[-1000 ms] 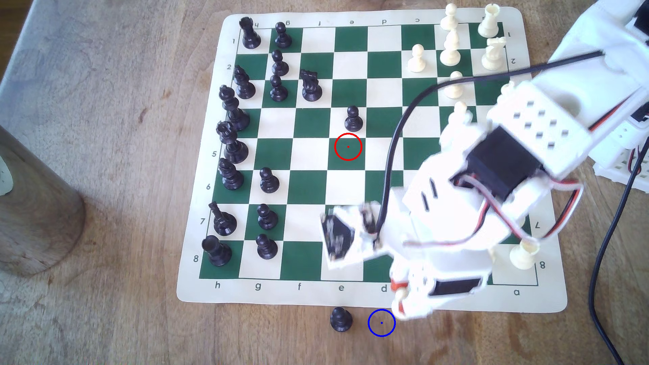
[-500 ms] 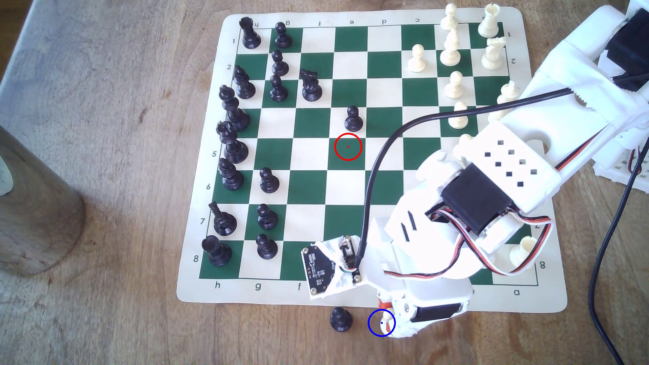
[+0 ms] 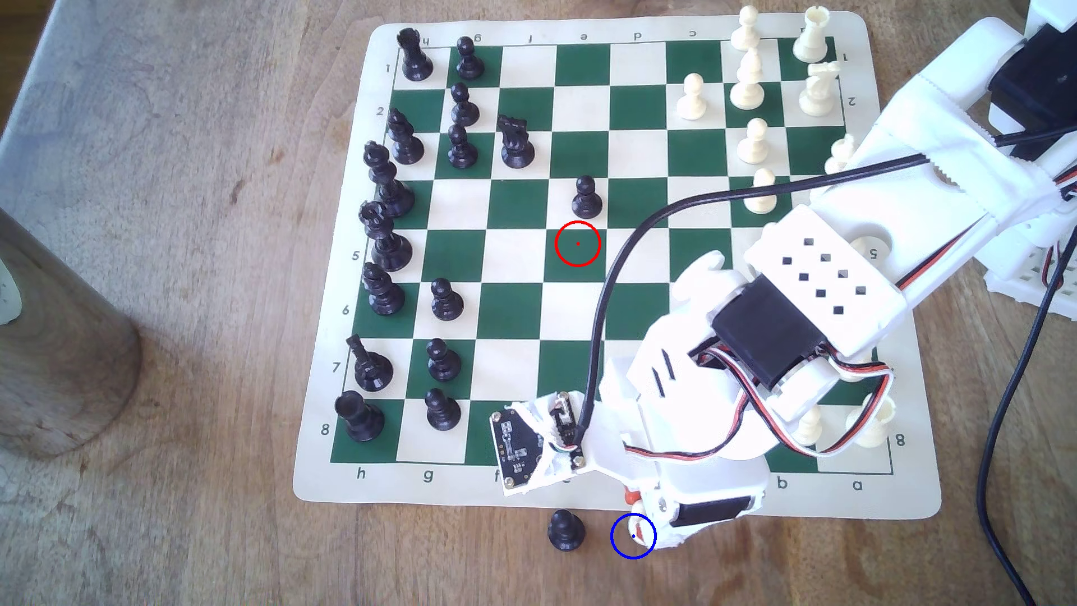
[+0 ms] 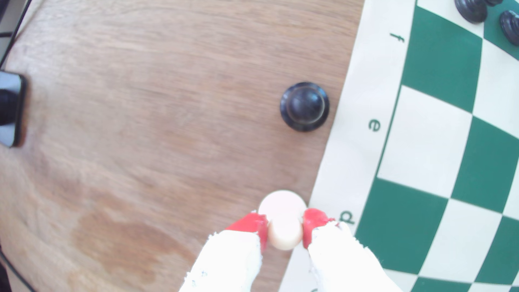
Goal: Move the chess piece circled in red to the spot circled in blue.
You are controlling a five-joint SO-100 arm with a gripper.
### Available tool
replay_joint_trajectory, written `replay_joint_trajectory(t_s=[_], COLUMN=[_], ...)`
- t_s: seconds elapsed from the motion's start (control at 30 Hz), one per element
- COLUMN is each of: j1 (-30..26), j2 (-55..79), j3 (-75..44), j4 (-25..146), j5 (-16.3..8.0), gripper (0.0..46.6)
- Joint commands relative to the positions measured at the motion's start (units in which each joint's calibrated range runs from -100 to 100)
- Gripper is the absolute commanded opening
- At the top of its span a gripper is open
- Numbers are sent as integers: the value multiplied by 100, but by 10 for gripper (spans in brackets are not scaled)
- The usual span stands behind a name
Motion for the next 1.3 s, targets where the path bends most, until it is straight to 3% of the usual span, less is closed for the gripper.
replay_joint_trajectory(t_s=[0.0,0.13,0.23,0.4,0.43,0.5,1.0,1.1,1.27], j1=[-17,-25,-33,-48,-48,-41,-25,-17,124], j2=[-118,-118,-118,-92,-92,-118,-737,-1297,-2376], j3=[-440,-440,-485,-485,-476,-467,-349,150,1056], j4=[50,74,148,181,181,181,1057,1073,1049], j5=[0,-5,-10,-24,-24,-34,-5,0,10], gripper=[9,10,45,134,174,193,246,274,280])
